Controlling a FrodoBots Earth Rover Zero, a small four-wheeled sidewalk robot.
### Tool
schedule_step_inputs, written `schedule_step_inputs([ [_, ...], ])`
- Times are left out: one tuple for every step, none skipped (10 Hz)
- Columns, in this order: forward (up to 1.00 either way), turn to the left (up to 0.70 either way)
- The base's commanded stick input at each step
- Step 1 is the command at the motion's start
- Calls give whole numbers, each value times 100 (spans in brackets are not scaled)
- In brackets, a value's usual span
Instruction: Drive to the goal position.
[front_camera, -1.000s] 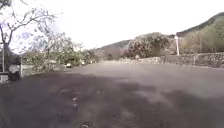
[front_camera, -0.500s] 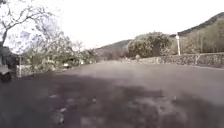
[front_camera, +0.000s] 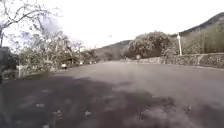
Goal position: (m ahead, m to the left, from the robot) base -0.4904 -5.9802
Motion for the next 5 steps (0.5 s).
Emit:
schedule_step_inputs([
  [70, 0],
  [70, 0],
  [70, 0],
  [70, 0],
  [70, 0],
])
